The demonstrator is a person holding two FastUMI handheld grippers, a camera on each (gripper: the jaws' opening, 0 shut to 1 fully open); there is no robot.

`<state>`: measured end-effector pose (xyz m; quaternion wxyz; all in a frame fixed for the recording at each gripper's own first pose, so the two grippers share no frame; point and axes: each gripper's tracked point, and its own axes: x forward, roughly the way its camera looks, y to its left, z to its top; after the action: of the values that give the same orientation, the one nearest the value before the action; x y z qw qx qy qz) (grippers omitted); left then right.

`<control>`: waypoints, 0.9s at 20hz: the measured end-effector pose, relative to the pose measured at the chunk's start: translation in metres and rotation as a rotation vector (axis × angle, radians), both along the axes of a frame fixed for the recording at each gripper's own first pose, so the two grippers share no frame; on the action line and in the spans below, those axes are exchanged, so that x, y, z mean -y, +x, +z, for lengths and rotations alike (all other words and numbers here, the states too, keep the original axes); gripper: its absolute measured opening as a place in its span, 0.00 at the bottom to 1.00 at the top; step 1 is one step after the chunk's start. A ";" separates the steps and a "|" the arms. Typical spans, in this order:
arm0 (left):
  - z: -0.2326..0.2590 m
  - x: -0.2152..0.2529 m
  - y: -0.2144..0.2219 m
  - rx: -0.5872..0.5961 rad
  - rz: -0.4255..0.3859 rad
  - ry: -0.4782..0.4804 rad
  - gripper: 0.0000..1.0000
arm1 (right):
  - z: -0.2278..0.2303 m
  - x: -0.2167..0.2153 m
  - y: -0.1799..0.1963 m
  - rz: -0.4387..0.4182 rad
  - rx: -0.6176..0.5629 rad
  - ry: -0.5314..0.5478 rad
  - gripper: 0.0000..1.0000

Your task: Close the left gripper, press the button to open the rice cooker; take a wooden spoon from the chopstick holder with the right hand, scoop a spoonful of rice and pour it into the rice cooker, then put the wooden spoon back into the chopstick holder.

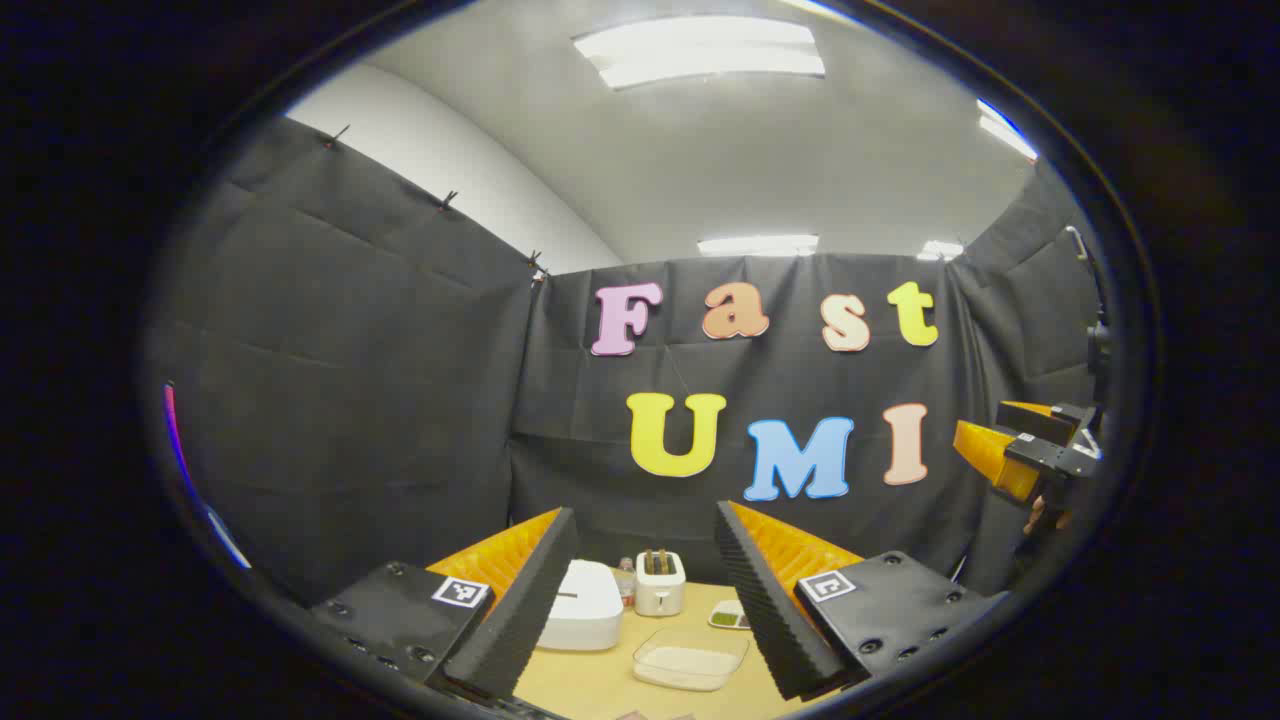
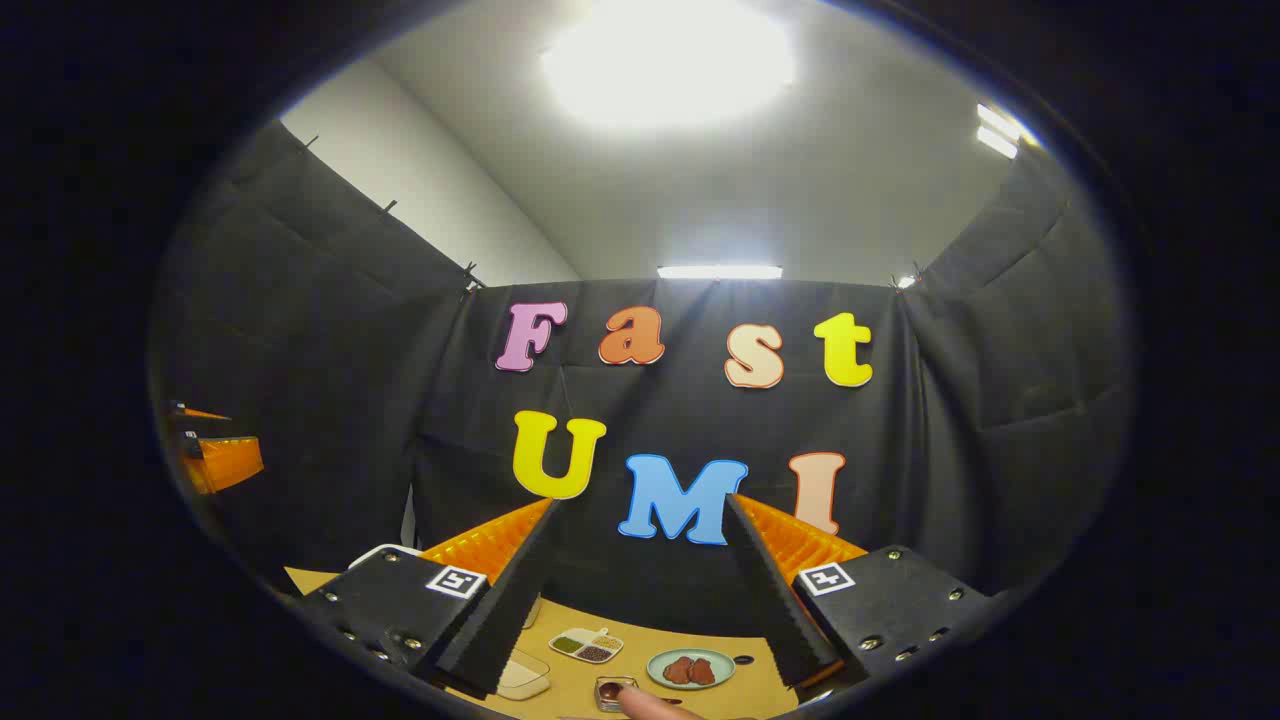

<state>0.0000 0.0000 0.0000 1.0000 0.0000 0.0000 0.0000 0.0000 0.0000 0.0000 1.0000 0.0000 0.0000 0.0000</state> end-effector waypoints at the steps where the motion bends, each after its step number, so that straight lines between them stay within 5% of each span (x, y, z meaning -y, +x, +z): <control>1: 0.000 -0.004 0.003 -0.003 0.001 0.001 0.99 | -0.002 -0.004 0.003 0.003 -0.007 0.005 0.97; 11: -0.012 -0.030 0.026 -0.015 0.010 0.041 0.92 | -0.020 -0.021 0.014 0.006 -0.081 0.009 0.95; 18: -0.037 -0.066 0.084 -0.008 -0.051 0.050 0.92 | -0.016 -0.056 0.041 -0.088 -0.143 0.085 0.96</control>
<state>0.0837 0.0659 -0.0367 0.9993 0.0252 0.0041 -0.0256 0.0411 0.0561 -0.0157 0.9956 0.0426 0.0715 -0.0440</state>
